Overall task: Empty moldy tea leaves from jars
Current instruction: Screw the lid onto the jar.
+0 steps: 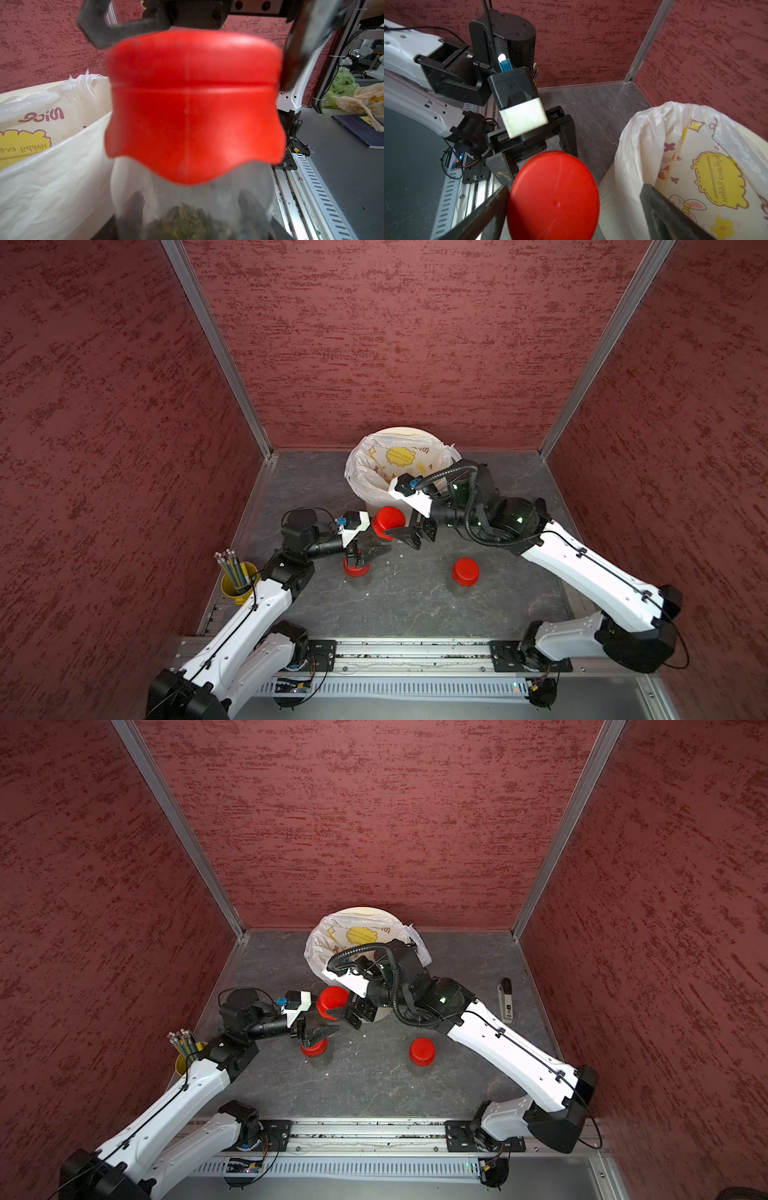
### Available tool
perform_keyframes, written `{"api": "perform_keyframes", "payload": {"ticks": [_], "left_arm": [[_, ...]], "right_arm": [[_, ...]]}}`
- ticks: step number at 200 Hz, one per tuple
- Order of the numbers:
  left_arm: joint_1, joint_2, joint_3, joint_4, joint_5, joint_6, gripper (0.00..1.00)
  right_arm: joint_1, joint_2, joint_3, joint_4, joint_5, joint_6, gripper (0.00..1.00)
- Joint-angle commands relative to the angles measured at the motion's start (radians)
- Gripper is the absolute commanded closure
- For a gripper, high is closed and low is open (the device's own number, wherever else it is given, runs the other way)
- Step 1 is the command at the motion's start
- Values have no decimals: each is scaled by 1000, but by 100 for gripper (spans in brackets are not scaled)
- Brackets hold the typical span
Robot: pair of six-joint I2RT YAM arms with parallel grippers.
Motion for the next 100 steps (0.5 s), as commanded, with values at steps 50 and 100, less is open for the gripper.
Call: {"api": "perform_keyframes", "payload": {"ticks": [50,100], "left_arm": [[0,-7,21,12,10,-4,50],[-1,-10,21,13,11,-6,50]], "right_arm": [[88,-44,-73,51,191,347,1],[92,-31,-95,103,245,408,2]]}}
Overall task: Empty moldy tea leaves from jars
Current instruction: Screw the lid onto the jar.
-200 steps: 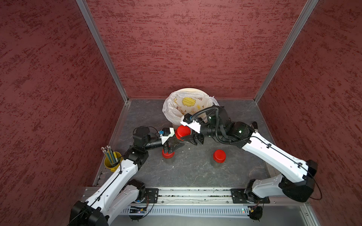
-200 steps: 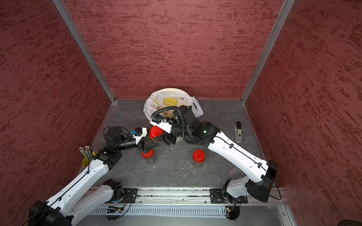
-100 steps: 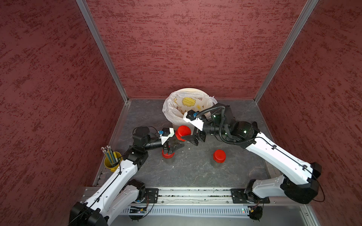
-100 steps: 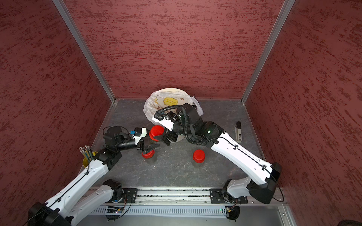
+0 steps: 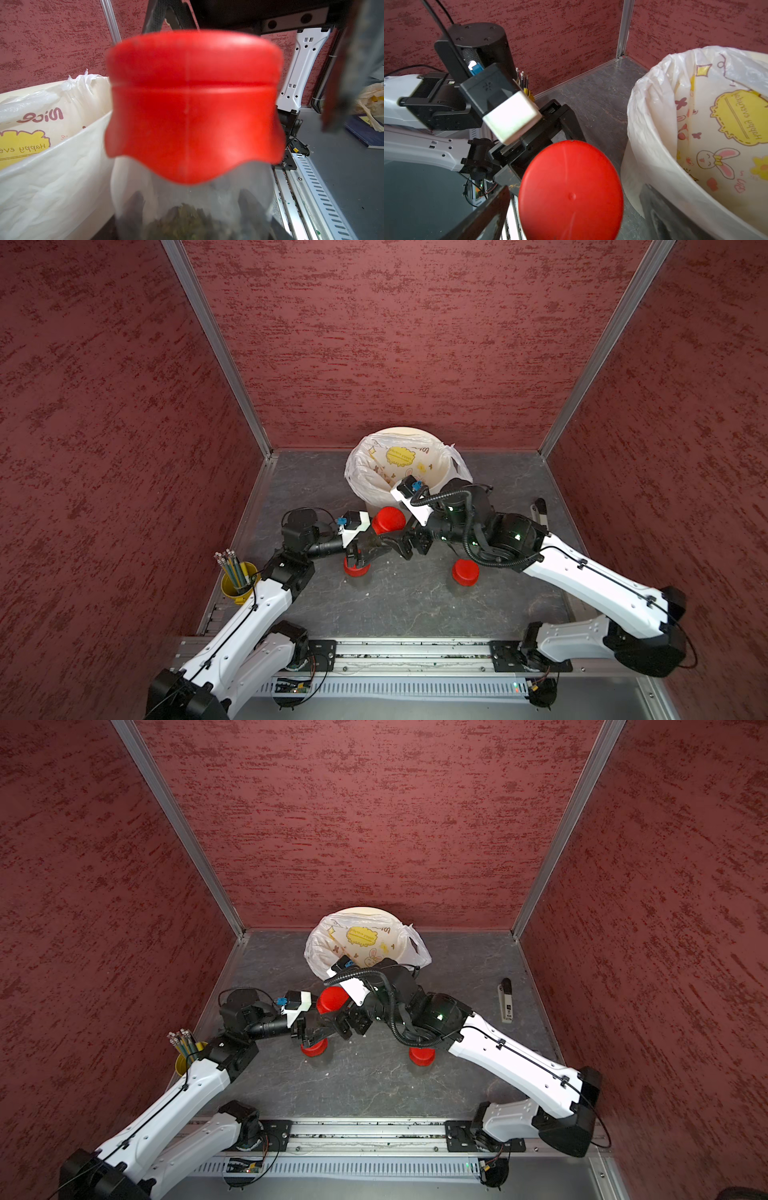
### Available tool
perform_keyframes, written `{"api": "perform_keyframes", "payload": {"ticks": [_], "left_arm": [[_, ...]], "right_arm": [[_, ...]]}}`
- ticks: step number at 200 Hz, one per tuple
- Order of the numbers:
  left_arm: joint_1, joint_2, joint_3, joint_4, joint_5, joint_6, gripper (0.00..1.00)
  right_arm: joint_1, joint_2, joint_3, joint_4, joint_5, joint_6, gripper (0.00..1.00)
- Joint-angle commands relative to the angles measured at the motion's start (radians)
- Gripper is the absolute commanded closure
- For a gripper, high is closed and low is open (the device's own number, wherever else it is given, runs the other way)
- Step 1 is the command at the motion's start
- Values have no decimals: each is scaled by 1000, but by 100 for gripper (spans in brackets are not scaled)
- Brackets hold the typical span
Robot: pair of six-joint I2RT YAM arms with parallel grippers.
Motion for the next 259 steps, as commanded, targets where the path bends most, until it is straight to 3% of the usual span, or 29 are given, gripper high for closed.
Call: {"api": "perform_keyframes", "payload": {"ticks": [1,54,143,206,259], "left_arm": [[-1,-10,21,13,11,-6,50],[-1,-13,20,13,8,-5,50],[-1,-12,22,13,8,-7,50],[-1,-15,21,13,12,-7,50],[-1,-16,22,11,29,-7,51]], "right_arm": [[6,3,-4,63,51,66,2],[7,28,-3,69,-7,62,12],[9,31,-9,57,23,47,37],[9,0,6,26,107,1,42],[8,-42,-18,23,93,-97,45]]}}
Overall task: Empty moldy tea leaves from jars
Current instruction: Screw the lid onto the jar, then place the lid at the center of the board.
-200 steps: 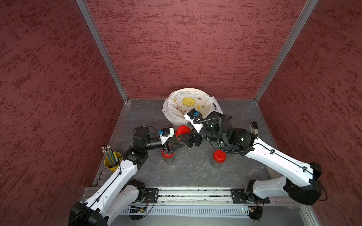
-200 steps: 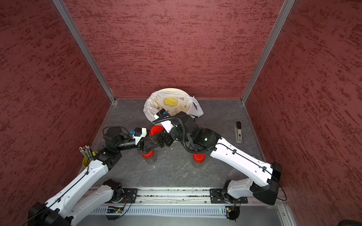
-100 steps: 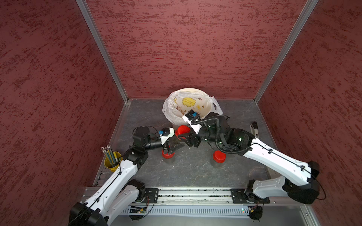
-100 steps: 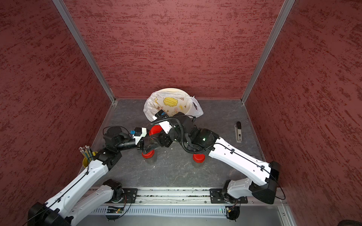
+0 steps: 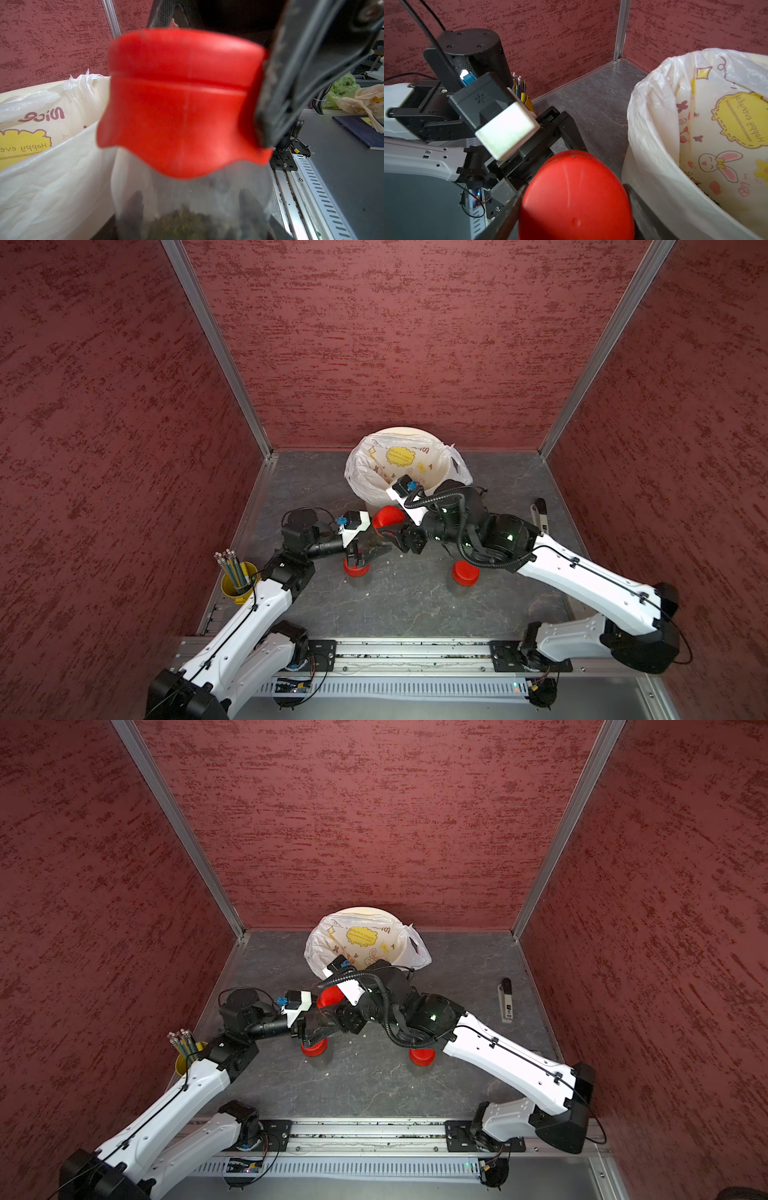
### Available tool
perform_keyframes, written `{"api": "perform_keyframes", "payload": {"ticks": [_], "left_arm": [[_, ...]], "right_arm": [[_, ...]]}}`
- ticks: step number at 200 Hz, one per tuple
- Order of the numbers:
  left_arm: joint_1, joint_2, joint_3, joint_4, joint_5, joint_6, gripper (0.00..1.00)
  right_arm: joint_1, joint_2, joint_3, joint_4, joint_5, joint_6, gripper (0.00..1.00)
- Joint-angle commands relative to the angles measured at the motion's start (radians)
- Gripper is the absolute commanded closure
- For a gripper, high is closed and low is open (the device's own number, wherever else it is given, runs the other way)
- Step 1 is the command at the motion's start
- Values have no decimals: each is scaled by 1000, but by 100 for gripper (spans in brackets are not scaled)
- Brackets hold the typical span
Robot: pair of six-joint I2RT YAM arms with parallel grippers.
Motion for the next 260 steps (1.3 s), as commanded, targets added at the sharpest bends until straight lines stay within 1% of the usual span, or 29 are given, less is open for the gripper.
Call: {"api": "perform_keyframes", "payload": {"ticks": [1,27,63,83,108,129,146,180,191,206,230,250,260], "left_arm": [[1,-13,21,10,36,-2,51],[0,-13,23,5,41,-2,51],[0,-11,26,0,48,0,51],[0,-13,27,-1,45,-1,51],[0,-21,27,-1,33,3,51],[1,-23,23,12,19,-1,51],[1,-22,23,19,15,-3,51],[9,-22,31,28,15,-3,51],[14,-25,32,36,11,-5,51],[19,-27,30,46,6,-8,51],[25,-37,31,54,-12,-8,51],[31,-49,27,54,-32,-5,50],[33,-53,26,55,-35,-5,50]], "right_arm": [[-8,-63,-17,-6,63,-78,45],[-9,-75,-28,-1,59,-139,48],[-12,-67,-23,14,18,-220,51],[-22,-66,-11,32,29,-231,51],[-45,-89,13,60,81,-206,53],[-84,-108,45,52,183,-165,53],[-163,-116,71,35,222,-113,54],[-327,-111,122,-8,251,-43,55],[-395,-95,143,-31,256,-12,54],[-504,-67,155,-50,236,34,54],[-662,-22,109,-37,198,83,54],[-790,18,37,16,101,130,54],[-835,35,0,48,73,153,55]]}}
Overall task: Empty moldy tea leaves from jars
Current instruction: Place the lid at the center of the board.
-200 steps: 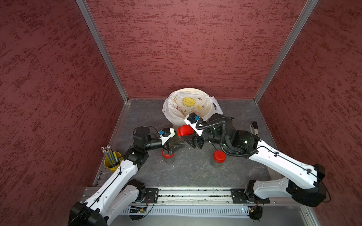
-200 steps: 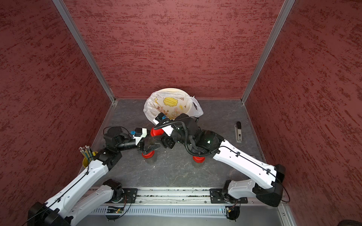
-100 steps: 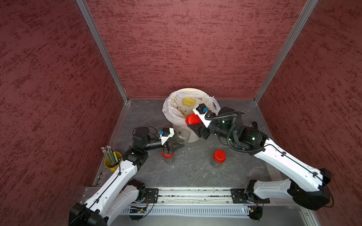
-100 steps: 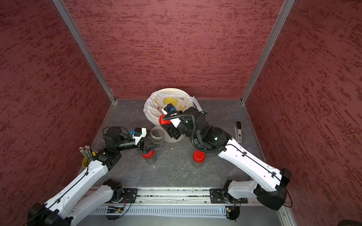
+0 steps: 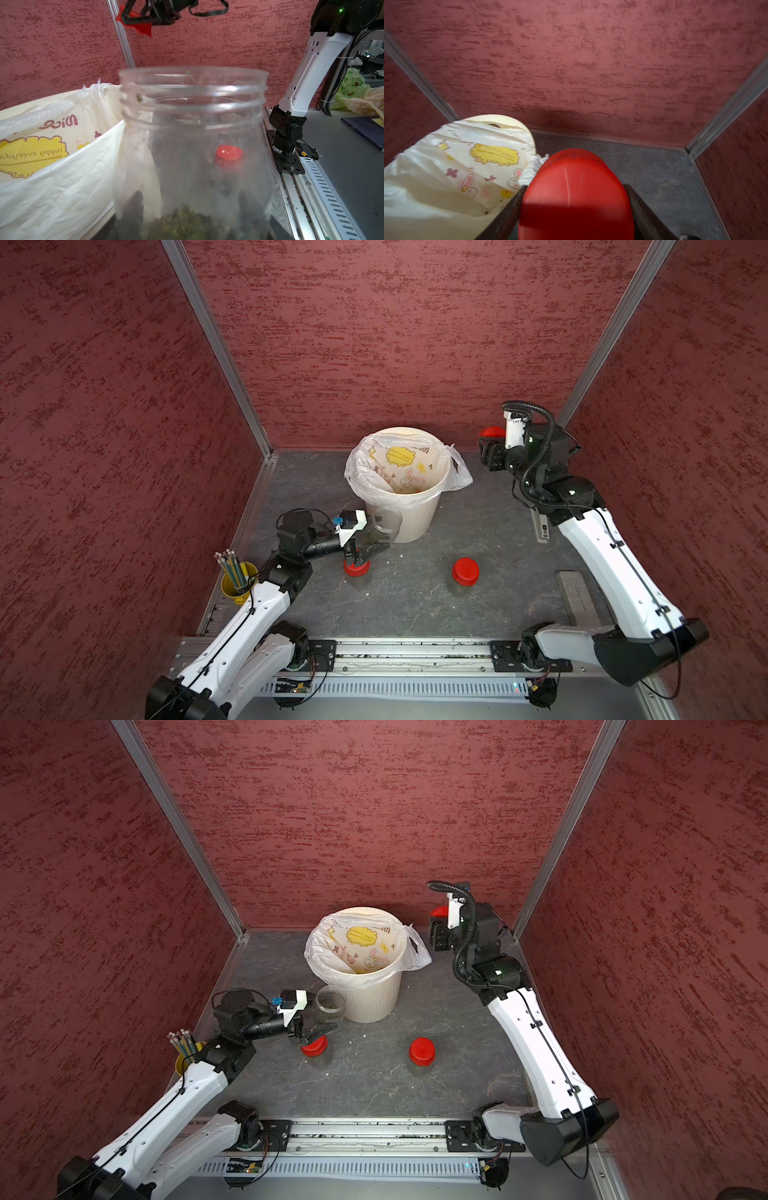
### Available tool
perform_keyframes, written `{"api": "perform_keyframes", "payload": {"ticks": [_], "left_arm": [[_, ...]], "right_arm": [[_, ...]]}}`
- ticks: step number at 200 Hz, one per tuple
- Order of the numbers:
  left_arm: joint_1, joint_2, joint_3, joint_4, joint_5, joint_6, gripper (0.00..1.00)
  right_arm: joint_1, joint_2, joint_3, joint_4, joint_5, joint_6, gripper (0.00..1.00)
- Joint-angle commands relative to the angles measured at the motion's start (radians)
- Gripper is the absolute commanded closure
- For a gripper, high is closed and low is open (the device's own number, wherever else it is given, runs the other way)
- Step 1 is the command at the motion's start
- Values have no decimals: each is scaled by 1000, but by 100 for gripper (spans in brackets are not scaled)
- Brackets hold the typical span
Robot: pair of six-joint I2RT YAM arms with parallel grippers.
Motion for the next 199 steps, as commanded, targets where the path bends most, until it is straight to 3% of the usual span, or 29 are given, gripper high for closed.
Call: {"api": "perform_keyframes", "payload": {"ticks": [1,84,199], "left_arm": [[9,-23,24,37,-25,-1,50],[20,-27,24,44,-64,0,50],[23,-10,64,-6,-105,8,49]], "right_arm": [[-100,50,-81,41,-95,94,55],[-141,300,-257,201,-149,143,53],[-142,582,-216,264,-218,148,47]]}}
